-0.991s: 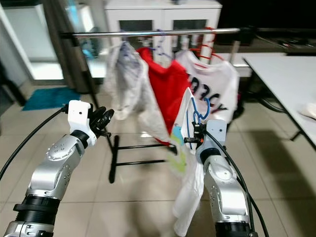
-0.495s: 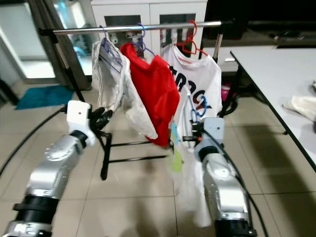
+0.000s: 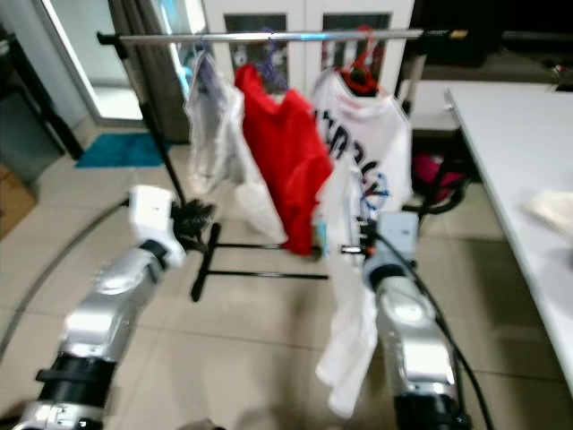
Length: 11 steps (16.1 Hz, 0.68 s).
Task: Hang hanger
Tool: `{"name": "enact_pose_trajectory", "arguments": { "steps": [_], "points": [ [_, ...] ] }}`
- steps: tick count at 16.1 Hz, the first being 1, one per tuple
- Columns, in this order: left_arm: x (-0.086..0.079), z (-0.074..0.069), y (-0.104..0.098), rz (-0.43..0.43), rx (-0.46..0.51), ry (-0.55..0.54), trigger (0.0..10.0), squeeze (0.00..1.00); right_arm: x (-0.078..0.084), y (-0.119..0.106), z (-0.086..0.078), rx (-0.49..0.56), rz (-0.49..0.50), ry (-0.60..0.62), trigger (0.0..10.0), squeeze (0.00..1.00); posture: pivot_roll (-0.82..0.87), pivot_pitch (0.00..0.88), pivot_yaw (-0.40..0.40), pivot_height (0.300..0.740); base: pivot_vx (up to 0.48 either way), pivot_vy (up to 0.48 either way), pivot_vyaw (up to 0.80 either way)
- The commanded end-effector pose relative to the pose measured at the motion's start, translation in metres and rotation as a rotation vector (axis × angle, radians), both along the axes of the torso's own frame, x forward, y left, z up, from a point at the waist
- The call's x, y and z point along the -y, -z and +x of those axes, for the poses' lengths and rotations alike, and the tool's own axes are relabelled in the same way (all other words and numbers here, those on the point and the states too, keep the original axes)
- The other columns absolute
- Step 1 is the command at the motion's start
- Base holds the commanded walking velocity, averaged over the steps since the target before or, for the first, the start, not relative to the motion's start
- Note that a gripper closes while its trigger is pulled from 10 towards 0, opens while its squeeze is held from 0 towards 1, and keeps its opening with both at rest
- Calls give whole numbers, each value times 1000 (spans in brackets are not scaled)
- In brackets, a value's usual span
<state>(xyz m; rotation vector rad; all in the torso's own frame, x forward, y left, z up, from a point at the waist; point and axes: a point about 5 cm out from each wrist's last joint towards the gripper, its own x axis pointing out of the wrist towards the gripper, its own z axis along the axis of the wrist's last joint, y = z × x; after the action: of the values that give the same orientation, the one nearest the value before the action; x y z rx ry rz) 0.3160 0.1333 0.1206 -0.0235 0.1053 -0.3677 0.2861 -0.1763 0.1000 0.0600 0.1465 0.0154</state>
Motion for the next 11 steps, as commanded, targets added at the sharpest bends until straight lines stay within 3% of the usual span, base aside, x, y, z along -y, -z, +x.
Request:
{"name": "enact_pose_trajectory", "arguments": {
  "steps": [1, 4, 11],
  "points": [
    [-11, 4, -7, 27, 24, -28, 10000, 0, -6, -7, 2, 39, 31, -10, 10000, 0, -105, 0, 62, 740, 0, 0, 0],
    [-10, 4, -9, 5, 34, 0, 10000, 0, -5, -7, 3, 40, 30, 1, 10000, 0, -107, 0, 67, 740, 0, 0, 0],
    [-6, 4, -9, -5, 34, 23, 10000, 0, -2, -8, 3, 52, 10, 18, 10000, 0, -113, 0, 72, 740, 297, 0, 0]
  ]
}}
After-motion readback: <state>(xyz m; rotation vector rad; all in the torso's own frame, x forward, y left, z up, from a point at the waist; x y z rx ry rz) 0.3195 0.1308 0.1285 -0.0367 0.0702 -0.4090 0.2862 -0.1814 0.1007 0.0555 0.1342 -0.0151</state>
